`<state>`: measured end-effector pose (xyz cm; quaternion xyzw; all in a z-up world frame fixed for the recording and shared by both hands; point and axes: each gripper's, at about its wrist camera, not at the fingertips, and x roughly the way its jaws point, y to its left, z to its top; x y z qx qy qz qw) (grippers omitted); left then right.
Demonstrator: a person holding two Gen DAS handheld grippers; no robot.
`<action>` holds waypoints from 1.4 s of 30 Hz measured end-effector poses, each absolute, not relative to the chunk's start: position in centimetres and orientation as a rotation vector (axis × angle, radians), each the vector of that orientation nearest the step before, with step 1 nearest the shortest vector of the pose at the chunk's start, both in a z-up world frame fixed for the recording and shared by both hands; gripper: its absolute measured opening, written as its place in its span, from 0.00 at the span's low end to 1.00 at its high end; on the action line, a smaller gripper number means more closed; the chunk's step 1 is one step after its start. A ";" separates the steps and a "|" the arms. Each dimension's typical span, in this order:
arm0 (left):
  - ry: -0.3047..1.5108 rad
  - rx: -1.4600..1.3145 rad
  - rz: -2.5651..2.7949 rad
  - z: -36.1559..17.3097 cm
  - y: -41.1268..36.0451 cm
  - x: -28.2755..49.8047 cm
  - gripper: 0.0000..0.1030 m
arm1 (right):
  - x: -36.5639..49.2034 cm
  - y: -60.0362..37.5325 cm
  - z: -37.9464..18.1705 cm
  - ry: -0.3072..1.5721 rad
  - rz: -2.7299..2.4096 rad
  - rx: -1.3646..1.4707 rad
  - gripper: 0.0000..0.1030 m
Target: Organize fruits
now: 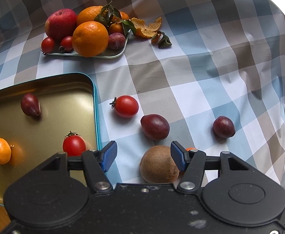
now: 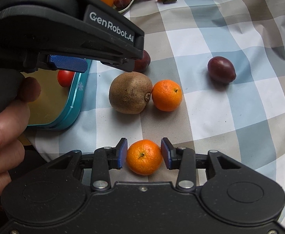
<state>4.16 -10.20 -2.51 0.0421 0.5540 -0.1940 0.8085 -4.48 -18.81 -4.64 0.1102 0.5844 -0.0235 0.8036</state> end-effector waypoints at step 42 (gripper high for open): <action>1.242 0.151 -0.480 -5.1 -12.6 3.6 0.62 | -4.3 -24.6 -2.9 1.215 -0.167 0.392 0.28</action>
